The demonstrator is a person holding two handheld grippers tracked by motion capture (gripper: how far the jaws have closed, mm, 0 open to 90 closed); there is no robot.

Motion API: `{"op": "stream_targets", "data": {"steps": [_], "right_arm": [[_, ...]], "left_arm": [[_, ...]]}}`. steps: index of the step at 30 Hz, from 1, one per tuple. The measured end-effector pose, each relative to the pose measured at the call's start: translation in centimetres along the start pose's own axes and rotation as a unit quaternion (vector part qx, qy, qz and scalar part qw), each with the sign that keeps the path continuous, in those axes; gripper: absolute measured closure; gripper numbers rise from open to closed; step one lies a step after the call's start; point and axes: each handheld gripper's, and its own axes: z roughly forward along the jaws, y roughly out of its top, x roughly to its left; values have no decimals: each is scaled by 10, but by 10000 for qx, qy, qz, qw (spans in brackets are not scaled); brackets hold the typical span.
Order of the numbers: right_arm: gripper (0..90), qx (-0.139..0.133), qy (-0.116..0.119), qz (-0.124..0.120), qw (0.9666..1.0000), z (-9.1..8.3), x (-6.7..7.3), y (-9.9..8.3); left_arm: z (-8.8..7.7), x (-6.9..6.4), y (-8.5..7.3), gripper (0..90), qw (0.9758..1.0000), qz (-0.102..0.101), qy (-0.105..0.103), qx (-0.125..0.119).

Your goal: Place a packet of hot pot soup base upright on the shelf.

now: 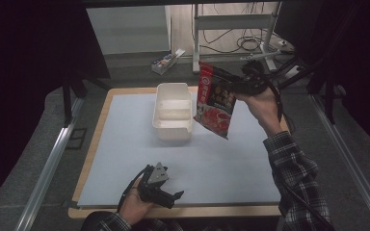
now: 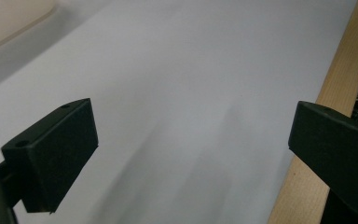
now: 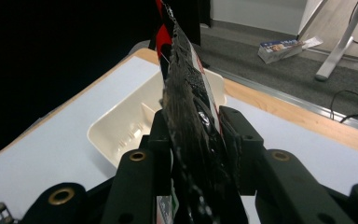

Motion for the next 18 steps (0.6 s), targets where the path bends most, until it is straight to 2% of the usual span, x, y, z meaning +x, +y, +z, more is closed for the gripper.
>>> {"op": "stream_targets", "data": {"steps": [7,18], "right_arm": [[676,-33,36,-25,10000,18,7,13],[676,-52,196,-99,9997,53,20,29]], "left_arm": [[-6,0,-5,0,9999,-49,94,-5],[-12,0,-11,0,9999,-99,112,-6]]}}
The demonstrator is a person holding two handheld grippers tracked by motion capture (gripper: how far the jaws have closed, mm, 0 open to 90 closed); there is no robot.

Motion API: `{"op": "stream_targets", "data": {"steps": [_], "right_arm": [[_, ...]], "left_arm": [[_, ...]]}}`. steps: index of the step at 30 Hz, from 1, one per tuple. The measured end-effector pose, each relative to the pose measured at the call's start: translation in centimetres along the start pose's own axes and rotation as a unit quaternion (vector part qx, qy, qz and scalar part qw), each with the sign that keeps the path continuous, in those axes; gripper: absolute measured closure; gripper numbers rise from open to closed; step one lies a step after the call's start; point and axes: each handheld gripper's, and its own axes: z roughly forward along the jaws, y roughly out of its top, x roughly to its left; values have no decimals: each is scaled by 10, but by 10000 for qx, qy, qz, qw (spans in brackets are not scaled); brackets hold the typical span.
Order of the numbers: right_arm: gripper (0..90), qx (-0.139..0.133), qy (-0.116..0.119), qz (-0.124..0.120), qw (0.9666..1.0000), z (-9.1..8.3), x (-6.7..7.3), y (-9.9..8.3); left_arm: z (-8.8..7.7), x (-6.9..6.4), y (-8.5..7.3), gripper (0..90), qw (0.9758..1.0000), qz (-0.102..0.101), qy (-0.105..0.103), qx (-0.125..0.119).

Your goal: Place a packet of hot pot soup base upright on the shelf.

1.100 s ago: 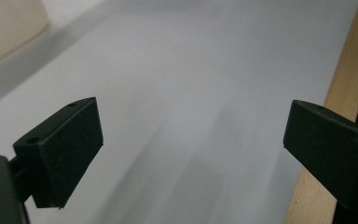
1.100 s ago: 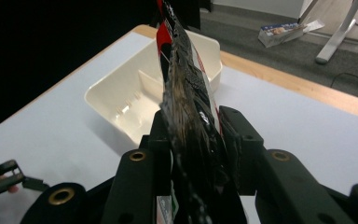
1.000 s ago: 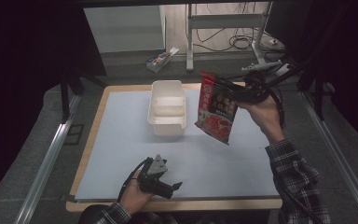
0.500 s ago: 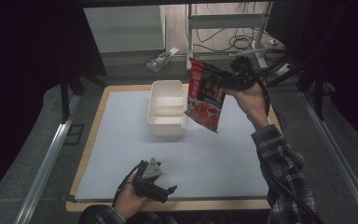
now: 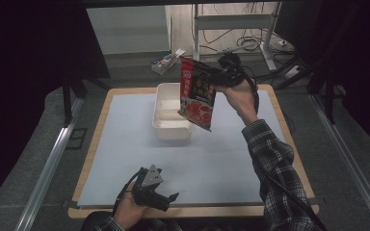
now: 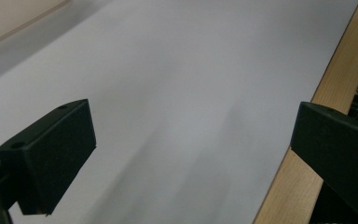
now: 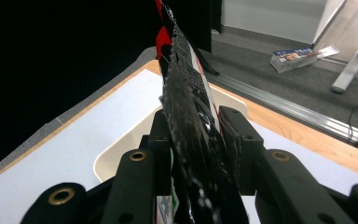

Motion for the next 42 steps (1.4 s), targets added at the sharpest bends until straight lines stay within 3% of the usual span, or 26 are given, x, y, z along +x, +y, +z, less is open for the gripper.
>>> {"op": "stream_targets", "data": {"steps": [19,22,32,42], "right_arm": [[676,37,257,-273,9993,65,23,9],[676,68,307,-309,9990,78,29,4],[674,219,160,-470,9985,108,40,-13],[677,245,82,-469,9986,116,30,-36]], "left_arm": [[1,-1,-2,6,9999,89,-42,103],[1,-2,-1,6,9998,119,-55,117],[2,-3,0,10,9996,227,-39,150],[1,0,0,15,9998,131,-20,127]]}}
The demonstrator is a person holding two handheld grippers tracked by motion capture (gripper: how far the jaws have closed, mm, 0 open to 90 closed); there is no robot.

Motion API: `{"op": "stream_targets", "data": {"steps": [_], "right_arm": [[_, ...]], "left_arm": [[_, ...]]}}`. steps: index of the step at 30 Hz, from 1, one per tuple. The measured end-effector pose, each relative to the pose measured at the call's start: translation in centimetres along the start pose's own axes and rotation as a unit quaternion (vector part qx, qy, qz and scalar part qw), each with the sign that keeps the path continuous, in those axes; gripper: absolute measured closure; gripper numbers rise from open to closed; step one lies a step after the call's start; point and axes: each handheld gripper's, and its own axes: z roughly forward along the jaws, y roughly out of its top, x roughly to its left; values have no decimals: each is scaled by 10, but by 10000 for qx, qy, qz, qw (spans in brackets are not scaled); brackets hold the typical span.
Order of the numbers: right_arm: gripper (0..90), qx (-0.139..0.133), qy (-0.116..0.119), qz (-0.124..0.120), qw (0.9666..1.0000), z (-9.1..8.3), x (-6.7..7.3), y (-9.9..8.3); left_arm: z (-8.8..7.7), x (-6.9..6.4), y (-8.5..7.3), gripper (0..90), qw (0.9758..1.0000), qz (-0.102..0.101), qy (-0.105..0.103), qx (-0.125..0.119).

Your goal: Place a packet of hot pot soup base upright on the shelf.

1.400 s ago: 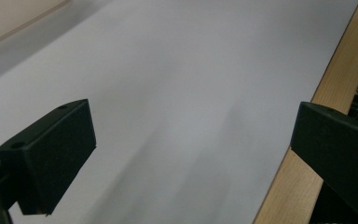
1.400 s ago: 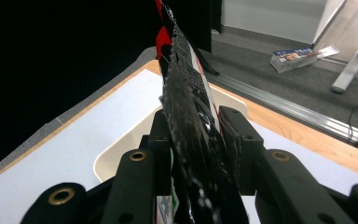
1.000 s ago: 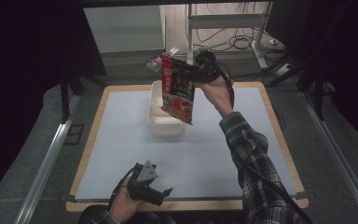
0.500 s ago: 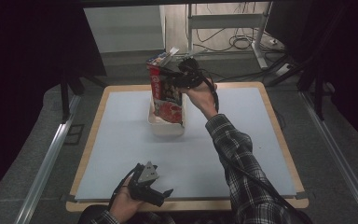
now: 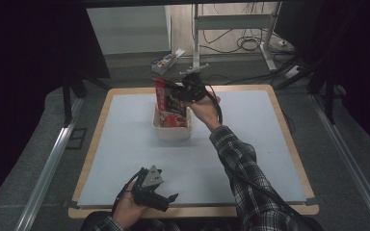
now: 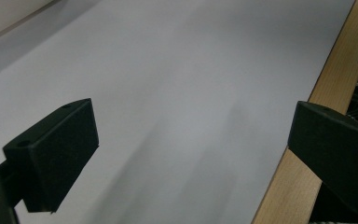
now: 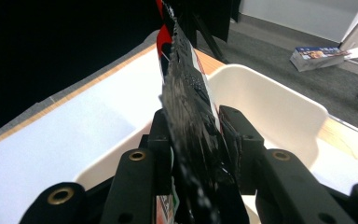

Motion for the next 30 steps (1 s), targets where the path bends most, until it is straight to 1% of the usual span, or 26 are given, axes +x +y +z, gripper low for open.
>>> {"op": "stream_targets", "data": {"steps": [2,3,4,5,6,7,10,11,12,13,14,15,16,17,19,20,21,23,24,25,29,30], "right_arm": [[684,86,-194,-97,9997,-1,-4,-5],[686,130,-259,-95,9995,-2,-7,-7],[684,164,-300,-40,9994,-3,-11,-9],[684,164,-300,-40,9994,-3,-11,-9],[663,312,-403,65,9987,-2,-18,-14],[655,375,-445,64,9983,-1,-20,-14],[613,412,-376,111,9984,-1,-25,-16],[577,487,-374,66,9981,0,-25,-15],[577,487,-374,66,9981,0,-25,-15],[437,569,-315,-30,9979,1,-26,-14],[437,569,-315,-30,9979,1,-26,-14],[305,598,-269,-32,9978,0,-27,-14],[305,598,-269,-32,9978,0,-27,-14],[209,505,-194,-43,9985,-3,-30,-13],[152,571,-85,-64,9983,-4,-32,-13],[143,601,-28,-91,9981,-5,-33,-13],[134,610,-27,-123,9981,-6,-32,-13],[110,585,36,-240,9980,-9,-30,-14],[110,585,36,-240,9980,-9,-30,-14],[95,573,59,-310,9979,-11,-27,-14],[81,552,56,-417,9976,-16,-22,-13],[80,587,-30,-524,9969,-20,-18,-13]], "left_arm": [[1,-1,0,15,10000,10,-6,42],[2,-1,0,15,10000,18,-8,52],[2,-1,0,15,10000,24,7,70],[2,-1,0,15,10000,24,7,70],[2,-1,0,15,10000,26,20,75],[2,-1,0,16,10000,18,35,67],[0,1,-1,16,9999,18,99,65],[-1,3,-1,16,9999,0,118,55],[-1,3,-1,17,9999,0,118,55],[-2,5,-1,17,9999,-69,108,12],[-2,5,-1,17,9999,-69,108,12],[-3,6,-2,17,9999,-70,118,-8],[-3,6,-2,17,9999,-70,118,-8],[-4,6,-2,17,9998,-89,153,-39],[-5,7,-2,16,9998,-104,147,-49],[-5,8,-2,16,9998,-97,163,-49],[-5,8,-2,17,9998,-97,163,-49],[-5,8,-2,16,9998,-96,176,-56],[-5,8,-2,16,9998,-96,176,-56],[-6,9,-2,16,9997,-105,194,-76],[-7,10,-2,16,9997,-107,217,-103],[-7,11,-2,16,9996,-119,215,-108]]}}
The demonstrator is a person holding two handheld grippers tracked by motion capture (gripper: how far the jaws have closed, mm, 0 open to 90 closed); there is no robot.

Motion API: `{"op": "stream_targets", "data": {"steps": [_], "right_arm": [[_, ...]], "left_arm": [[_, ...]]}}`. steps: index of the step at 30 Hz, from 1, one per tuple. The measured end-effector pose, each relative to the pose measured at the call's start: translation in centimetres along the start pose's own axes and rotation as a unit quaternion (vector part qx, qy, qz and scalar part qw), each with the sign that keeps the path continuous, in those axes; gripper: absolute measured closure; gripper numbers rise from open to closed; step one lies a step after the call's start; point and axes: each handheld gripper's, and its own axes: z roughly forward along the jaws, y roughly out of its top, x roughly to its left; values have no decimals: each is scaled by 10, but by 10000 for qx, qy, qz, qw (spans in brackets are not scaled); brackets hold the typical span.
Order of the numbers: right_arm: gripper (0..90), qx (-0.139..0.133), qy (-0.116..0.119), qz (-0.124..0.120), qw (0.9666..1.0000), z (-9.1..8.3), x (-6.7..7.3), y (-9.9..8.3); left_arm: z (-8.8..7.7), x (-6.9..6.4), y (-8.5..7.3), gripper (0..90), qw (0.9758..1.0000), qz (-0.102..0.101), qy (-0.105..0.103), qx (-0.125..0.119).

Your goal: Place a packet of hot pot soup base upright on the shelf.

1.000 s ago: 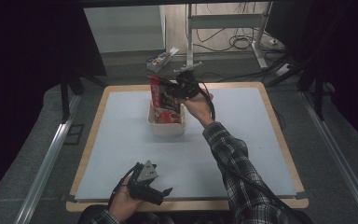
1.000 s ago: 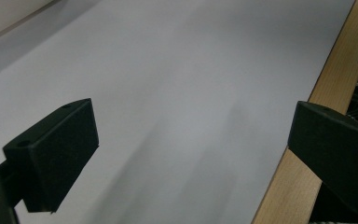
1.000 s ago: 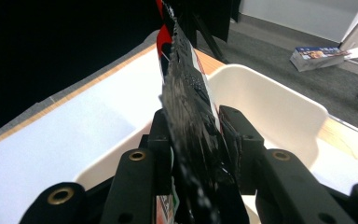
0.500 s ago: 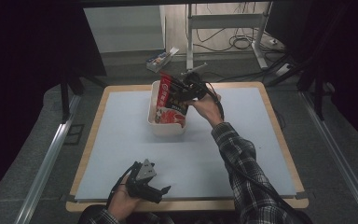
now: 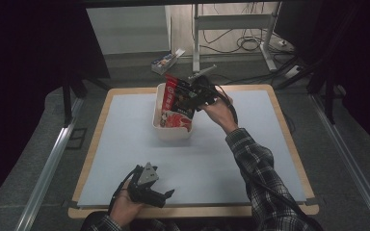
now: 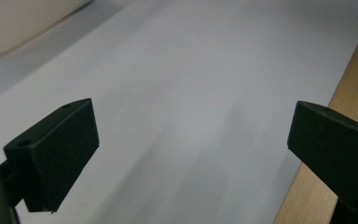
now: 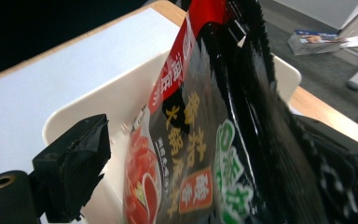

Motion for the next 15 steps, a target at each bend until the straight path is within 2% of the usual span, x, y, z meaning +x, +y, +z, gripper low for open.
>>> {"op": "stream_targets", "data": {"steps": [5,8,11,15], "right_arm": [[70,12,19,-40,10000,-6,3,-5],[65,89,-63,-70,9999,-9,3,-13],[64,71,11,5,10000,-13,1,-22],[58,106,13,-21,9999,-16,2,-29]], "left_arm": [[-1,1,0,16,10000,-17,-6,-23],[-1,1,0,16,10000,-9,16,-20],[-1,1,0,16,10000,-5,40,-27],[-1,3,0,16,10000,-34,50,-40]]}}
